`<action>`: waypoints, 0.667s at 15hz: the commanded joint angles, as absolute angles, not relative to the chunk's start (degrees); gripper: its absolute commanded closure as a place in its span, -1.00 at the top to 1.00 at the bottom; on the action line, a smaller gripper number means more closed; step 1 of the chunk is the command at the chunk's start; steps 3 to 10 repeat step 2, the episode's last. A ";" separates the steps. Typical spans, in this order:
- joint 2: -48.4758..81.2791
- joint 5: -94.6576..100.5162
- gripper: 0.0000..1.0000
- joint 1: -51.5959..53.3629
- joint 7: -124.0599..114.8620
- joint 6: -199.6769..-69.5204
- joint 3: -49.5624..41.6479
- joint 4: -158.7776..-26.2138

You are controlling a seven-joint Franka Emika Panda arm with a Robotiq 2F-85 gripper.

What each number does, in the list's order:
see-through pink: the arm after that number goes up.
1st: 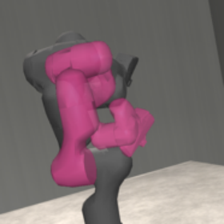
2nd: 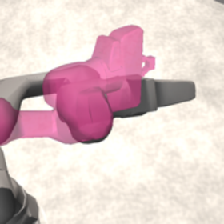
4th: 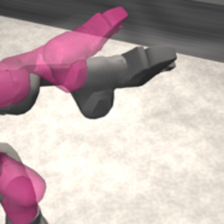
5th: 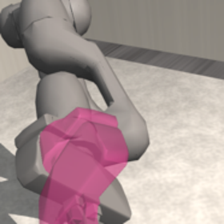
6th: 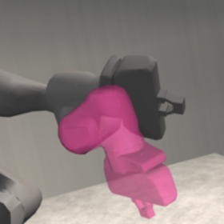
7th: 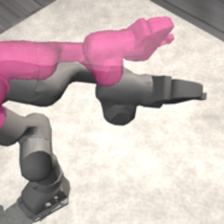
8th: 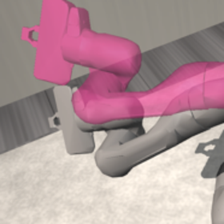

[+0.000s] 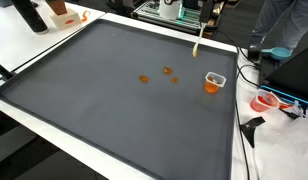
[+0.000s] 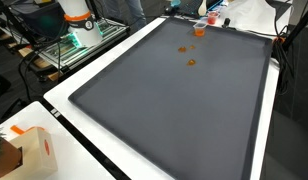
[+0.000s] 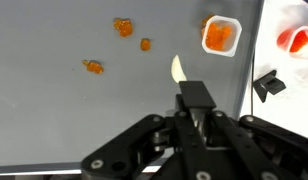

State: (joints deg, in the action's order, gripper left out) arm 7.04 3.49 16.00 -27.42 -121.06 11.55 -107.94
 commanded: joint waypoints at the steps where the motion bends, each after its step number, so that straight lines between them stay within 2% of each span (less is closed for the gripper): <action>1: 7.10 3.51 -0.74 15.91 -27.45 -120.85 11.67 -107.73; 10: 7.10 3.51 -0.74 15.91 -27.45 -120.85 11.67 -107.73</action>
